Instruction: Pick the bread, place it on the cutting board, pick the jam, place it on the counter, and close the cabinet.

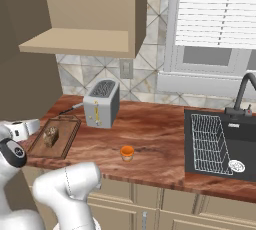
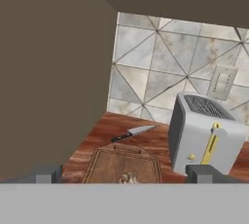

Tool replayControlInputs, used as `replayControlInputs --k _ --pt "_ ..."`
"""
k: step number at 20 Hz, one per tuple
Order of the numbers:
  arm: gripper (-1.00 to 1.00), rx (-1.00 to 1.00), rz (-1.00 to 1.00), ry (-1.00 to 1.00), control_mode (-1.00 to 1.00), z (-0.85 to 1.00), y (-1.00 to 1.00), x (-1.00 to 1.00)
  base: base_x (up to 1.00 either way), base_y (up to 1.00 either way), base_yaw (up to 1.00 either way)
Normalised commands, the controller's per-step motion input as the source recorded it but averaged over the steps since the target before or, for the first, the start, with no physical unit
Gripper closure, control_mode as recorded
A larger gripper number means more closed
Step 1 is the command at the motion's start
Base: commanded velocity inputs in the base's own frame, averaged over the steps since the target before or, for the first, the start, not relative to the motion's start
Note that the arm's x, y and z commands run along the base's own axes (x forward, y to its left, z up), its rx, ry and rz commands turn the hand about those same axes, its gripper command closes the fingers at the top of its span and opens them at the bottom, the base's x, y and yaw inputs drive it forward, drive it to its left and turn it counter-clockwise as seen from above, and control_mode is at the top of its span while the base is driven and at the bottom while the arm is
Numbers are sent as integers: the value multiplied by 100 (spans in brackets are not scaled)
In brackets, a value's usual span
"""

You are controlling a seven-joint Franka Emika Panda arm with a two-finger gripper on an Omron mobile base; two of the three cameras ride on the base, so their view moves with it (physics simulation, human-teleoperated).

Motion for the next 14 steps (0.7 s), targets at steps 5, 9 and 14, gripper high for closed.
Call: replayControlInputs --k 5,9,14 --pt "-100 2 0 -10 -100 36 0 -31 0 0 0" --pt "-100 3 0 -9 -100 36 -1 -28 0 0 0" --pt "-100 2 0 -10 -100 31 -3 -23 0 0 0"
